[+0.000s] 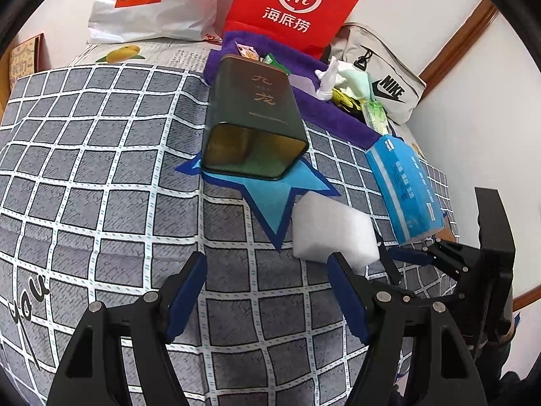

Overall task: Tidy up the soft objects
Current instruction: 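Grasp the white sponge block with the left tool while the right tool holds the strap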

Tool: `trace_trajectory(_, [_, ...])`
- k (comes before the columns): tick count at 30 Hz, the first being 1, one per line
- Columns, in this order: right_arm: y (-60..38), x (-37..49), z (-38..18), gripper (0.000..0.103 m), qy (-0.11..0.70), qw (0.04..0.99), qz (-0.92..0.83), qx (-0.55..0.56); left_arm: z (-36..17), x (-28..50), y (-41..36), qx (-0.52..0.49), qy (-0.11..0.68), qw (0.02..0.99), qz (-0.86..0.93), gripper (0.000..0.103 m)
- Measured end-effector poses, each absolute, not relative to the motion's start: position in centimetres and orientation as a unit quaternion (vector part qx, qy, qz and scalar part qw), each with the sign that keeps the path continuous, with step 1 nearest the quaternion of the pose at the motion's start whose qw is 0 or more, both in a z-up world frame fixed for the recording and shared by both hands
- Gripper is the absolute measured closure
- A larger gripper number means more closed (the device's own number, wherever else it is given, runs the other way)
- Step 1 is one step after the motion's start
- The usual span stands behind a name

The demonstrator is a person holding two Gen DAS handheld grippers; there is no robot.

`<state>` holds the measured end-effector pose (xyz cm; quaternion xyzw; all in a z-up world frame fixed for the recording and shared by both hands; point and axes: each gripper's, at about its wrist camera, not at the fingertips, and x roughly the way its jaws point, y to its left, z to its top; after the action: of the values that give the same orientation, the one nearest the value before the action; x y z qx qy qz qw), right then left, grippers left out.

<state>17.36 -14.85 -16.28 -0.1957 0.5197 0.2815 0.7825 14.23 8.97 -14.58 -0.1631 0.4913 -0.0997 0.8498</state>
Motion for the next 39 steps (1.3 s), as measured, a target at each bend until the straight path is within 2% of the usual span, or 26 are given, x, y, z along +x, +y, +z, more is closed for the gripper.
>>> trace_trajectory(2, [-15.3, 16.9, -16.3, 0.051, 0.51, 0.792, 0.279, -0.187, -14.4, 14.1, 8.7, -0.162, 0.49, 0.851, -0.101, 0.031])
trace_trajectory(4, [-16.0, 16.7, -16.2, 0.067, 0.494, 0.807, 0.277, -0.168, -14.2, 14.0, 8.4, -0.158, 0.488, 0.852, -0.104, 0.031])
trace_trajectory(5, [-16.3, 16.6, -16.2, 0.083, 0.488, 0.812, 0.274, -0.164, -14.1, 13.9, 8.3, -0.155, 0.488, 0.852, -0.104, 0.031])
trace_trajectory(21, [-16.9, 17.5, -16.5, 0.082, 0.457, 0.834, 0.288, -0.113, -14.1, 14.5, 5.0, -0.128, 0.493, 0.85, -0.137, 0.031])
trace_trajectory(29, [-19.9, 15.6, -13.8, 0.082, 0.441, 0.847, 0.282, -0.089, -14.6, 16.0, 2.7, -0.101, 0.497, 0.85, -0.143, 0.03])
trace_trajectory(32, [-21.1, 15.0, -13.1, 0.082, 0.435, 0.851, 0.28, -0.086, -14.4, 16.5, 2.0, -0.087, 0.491, 0.856, -0.138, 0.024])
trace_trajectory(39, [-23.8, 14.1, -11.7, 0.082, 0.414, 0.867, 0.27, -0.063, -15.0, 18.0, -0.1, -0.048, 0.494, 0.858, -0.136, 0.021])
